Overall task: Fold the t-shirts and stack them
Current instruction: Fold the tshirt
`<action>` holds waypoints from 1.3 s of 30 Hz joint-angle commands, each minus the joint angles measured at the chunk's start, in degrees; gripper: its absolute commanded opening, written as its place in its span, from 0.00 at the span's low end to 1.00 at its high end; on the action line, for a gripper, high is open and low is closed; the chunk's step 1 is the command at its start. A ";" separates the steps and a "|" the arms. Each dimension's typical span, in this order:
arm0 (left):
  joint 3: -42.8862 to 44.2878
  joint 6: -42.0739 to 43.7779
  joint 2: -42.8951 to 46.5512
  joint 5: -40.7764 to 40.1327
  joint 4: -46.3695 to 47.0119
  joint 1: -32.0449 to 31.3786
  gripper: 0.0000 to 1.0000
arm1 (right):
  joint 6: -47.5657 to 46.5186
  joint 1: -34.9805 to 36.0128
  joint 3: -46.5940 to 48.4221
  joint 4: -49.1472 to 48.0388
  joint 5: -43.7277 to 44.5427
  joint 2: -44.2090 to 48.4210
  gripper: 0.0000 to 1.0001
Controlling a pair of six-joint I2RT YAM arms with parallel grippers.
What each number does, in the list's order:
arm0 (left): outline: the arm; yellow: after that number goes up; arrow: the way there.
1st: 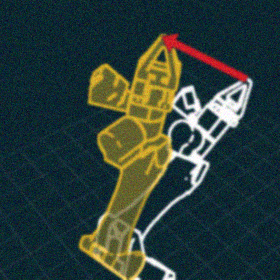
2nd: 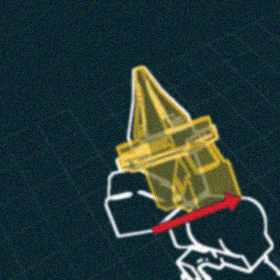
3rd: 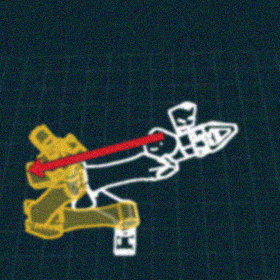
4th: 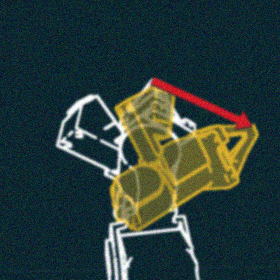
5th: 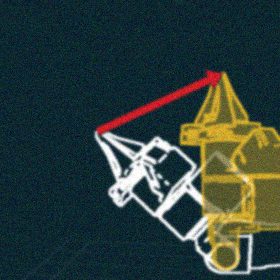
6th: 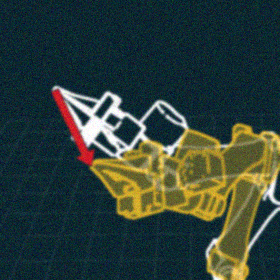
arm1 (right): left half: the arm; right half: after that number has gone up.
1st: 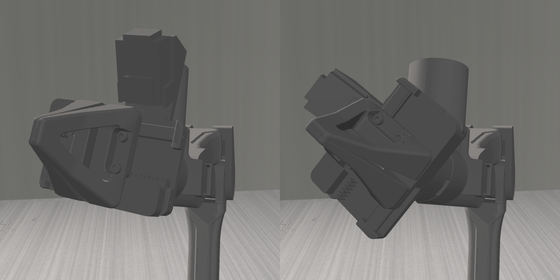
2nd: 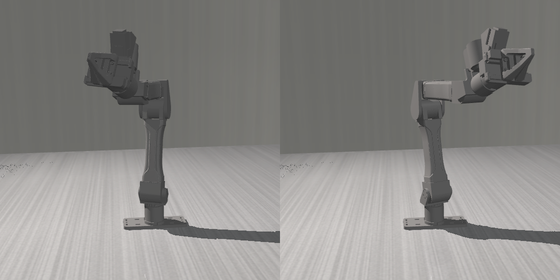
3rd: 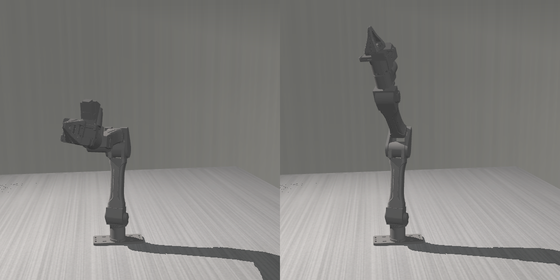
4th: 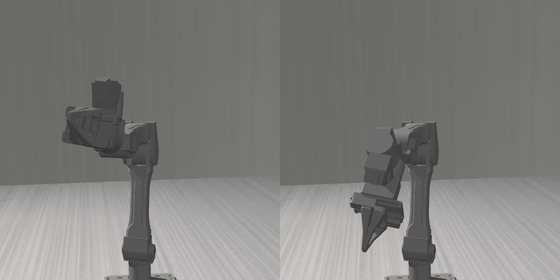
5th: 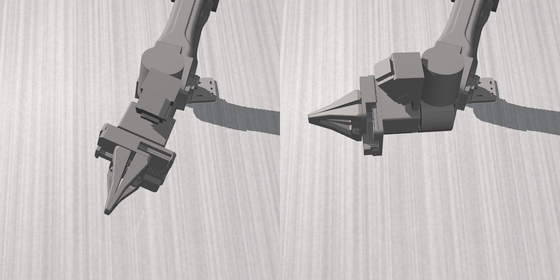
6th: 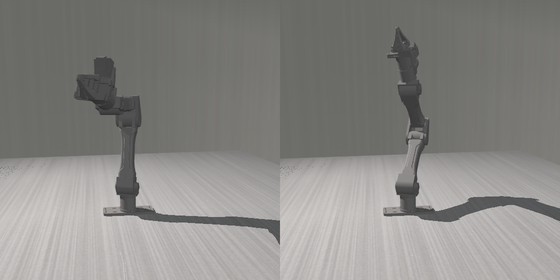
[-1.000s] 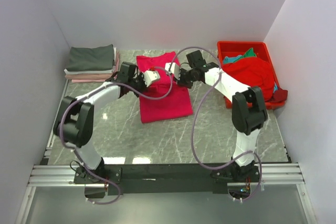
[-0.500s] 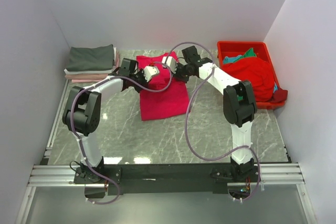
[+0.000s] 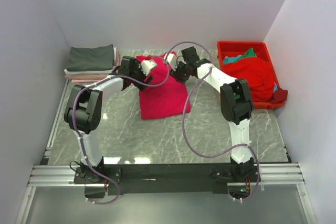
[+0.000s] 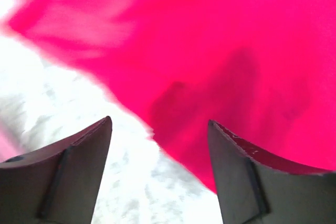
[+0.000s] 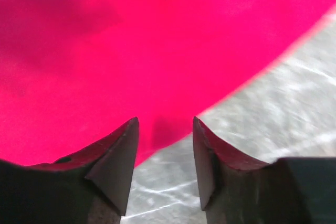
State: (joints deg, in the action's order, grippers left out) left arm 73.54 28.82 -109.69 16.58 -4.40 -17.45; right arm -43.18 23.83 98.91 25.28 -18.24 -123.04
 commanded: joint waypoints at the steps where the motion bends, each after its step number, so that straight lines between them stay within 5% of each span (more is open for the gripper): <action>1: 0.99 -10.86 5.35 -10.59 10.99 1.89 0.79 | 10.03 -1.16 -0.74 -12.69 8.92 3.41 0.54; 6: -7.34 -7.23 19.55 -5.97 14.25 2.25 0.79 | 11.11 -3.44 -1.71 -9.39 -0.42 7.28 0.61; 9: -14.89 1.47 28.09 5.28 6.36 -0.55 0.77 | -8.09 -4.15 -1.61 9.83 -20.35 10.27 0.62; 10: -17.44 9.42 30.13 6.79 4.60 -2.13 0.77 | -22.85 -4.32 -3.10 19.71 -24.00 12.80 0.62; 13: -27.11 16.60 35.50 2.77 -0.68 -10.21 0.74 | -38.27 -3.01 -17.13 22.81 -27.29 21.74 0.72; 17: -34.75 15.13 37.27 -1.27 -0.96 -14.97 0.73 | -33.92 2.09 -34.63 5.85 -18.33 29.17 0.75; 22: -37.32 15.83 34.90 -4.97 2.20 -17.26 0.72 | -27.77 4.28 -38.70 -1.78 -15.61 30.23 0.75; 33: -36.80 14.51 25.41 -9.37 7.30 -17.88 0.63 | -27.57 5.43 -39.32 -3.39 -10.33 26.98 0.75; 39: -37.85 13.28 26.01 -9.81 8.53 -17.88 0.46 | -27.40 5.78 -40.55 -4.54 -8.39 25.84 0.74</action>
State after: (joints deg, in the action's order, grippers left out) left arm 35.73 42.61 -84.01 7.38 2.26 -35.14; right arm -70.37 29.06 58.83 22.28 -27.88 -96.64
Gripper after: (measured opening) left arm 0.477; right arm 0.743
